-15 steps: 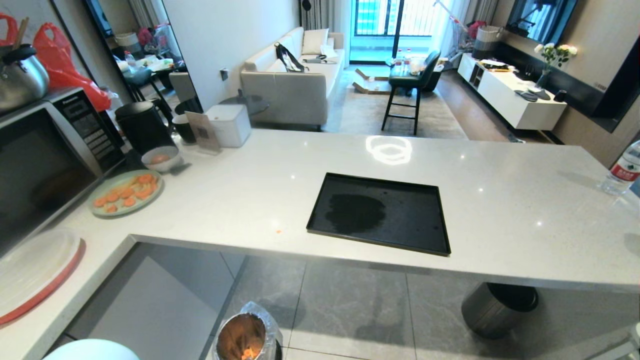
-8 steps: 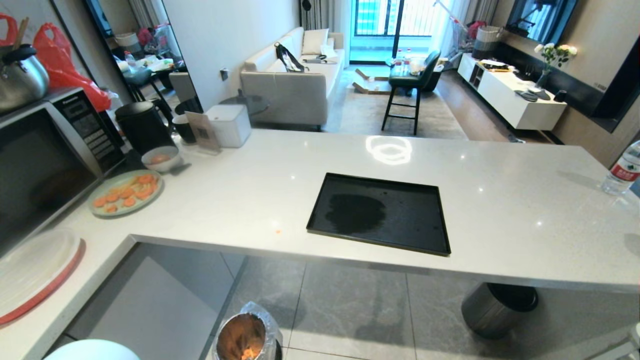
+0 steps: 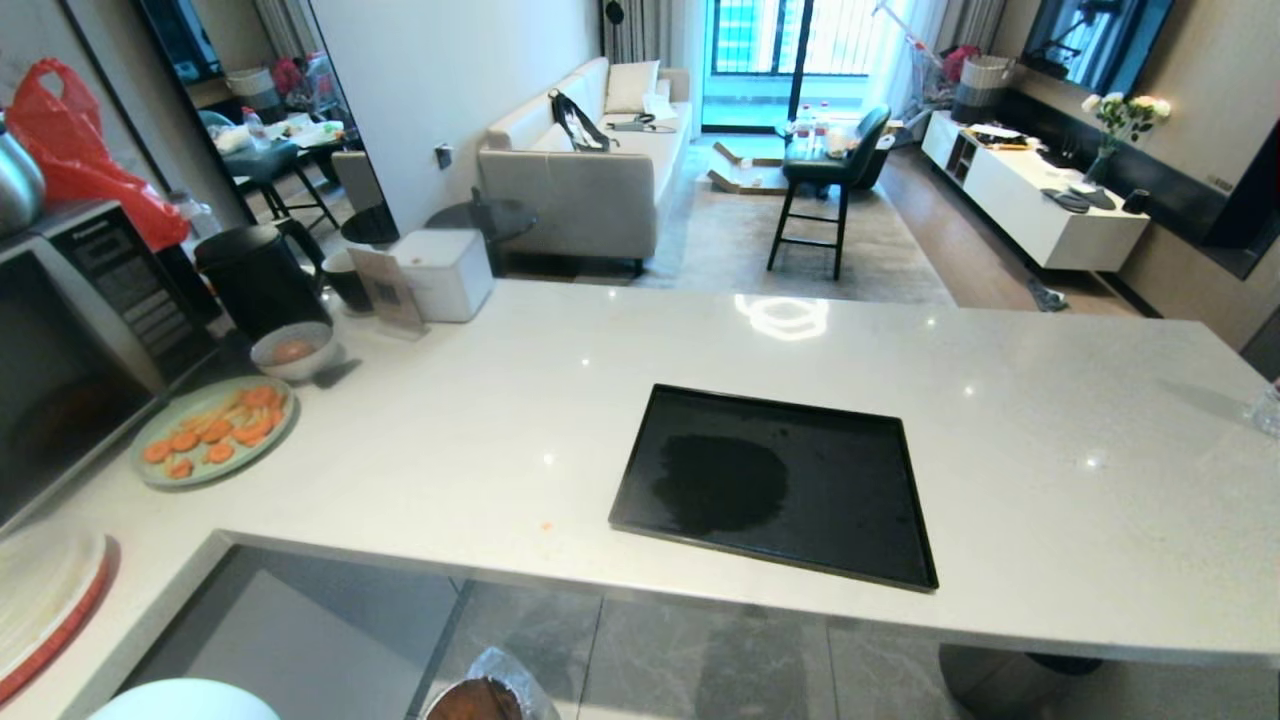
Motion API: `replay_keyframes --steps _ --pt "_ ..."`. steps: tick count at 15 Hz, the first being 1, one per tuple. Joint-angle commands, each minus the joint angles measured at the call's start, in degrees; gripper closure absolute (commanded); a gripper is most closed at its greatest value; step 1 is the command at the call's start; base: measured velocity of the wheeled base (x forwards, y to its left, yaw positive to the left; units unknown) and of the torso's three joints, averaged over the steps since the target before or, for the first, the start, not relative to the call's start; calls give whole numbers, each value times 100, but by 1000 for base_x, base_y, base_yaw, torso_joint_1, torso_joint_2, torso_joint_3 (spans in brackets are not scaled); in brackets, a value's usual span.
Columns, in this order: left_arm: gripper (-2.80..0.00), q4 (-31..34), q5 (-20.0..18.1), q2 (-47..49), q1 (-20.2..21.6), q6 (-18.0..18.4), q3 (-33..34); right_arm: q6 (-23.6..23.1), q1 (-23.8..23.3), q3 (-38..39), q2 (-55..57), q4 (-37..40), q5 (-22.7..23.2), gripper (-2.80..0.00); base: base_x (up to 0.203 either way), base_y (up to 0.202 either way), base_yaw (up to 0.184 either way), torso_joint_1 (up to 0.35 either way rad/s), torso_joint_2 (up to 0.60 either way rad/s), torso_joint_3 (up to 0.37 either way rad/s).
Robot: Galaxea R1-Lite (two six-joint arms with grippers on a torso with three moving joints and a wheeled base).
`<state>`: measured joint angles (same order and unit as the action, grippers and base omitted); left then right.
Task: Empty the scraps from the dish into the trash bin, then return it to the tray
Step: Put the bowl back to the table
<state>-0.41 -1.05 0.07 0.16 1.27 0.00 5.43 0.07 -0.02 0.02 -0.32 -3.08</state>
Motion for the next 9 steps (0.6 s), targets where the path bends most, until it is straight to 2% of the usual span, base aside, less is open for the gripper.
replay_keyframes --steps 1,5,6,9 --pt "0 -2 -1 1 2 -4 0 2 1 2 -2 -3 1 0 194 0 1 6 2 2" --pt "0 -2 -1 1 2 -12 0 2 1 2 -2 -3 1 0 186 0 -1 5 0 3" --pt "0 -2 10 1 2 -21 0 2 1 2 -2 -3 1 0 100 0 2 10 -9 -2" --pt "0 -2 43 1 2 -39 0 2 1 2 -2 -3 1 0 0 0 0 0 0 0"
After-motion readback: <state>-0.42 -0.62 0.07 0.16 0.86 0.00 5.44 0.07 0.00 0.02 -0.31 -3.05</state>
